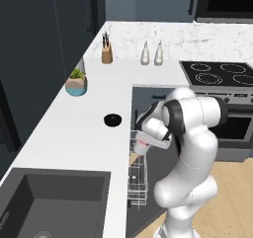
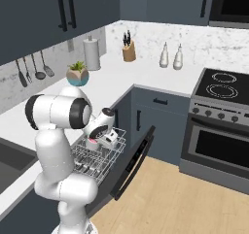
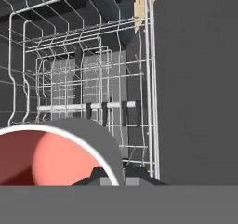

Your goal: Pick up the cup and bowl from the counter, place them in the dishwasher, and close the dishwasher door.

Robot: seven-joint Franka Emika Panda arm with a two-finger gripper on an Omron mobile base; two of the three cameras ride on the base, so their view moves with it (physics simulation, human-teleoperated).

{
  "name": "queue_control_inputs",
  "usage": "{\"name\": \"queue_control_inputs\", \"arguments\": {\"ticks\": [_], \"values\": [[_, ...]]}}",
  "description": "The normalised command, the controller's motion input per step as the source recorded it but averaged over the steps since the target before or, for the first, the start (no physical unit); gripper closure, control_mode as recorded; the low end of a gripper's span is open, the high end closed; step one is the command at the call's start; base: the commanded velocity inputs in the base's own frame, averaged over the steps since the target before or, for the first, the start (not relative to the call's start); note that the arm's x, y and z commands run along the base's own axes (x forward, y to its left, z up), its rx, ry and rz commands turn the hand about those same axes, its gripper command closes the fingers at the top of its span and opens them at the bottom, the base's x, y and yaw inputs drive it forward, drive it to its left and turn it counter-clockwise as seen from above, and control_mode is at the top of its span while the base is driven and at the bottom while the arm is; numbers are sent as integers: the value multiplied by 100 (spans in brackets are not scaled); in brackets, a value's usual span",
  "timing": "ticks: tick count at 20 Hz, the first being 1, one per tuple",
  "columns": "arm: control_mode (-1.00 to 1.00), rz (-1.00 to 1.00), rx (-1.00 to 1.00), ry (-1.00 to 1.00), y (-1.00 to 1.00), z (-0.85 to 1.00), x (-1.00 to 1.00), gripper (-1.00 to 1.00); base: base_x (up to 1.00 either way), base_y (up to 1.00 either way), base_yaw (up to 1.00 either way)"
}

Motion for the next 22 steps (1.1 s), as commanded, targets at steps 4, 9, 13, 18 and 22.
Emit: {"name": "queue_control_inputs", "arguments": {"ticks": [4,9,13,18,22], "values": [[-100,31,0,0,-13,-23,32,100,0,0,0],[-100,35,0,-5,-2,-15,42,100,0,0,0],[-100,31,0,-25,0,-15,48,100,0,0,0],[-100,36,-3,-34,0,-26,32,100,0,0,0],[-100,47,-9,-24,0,-43,26,100,0,0,0]]}}
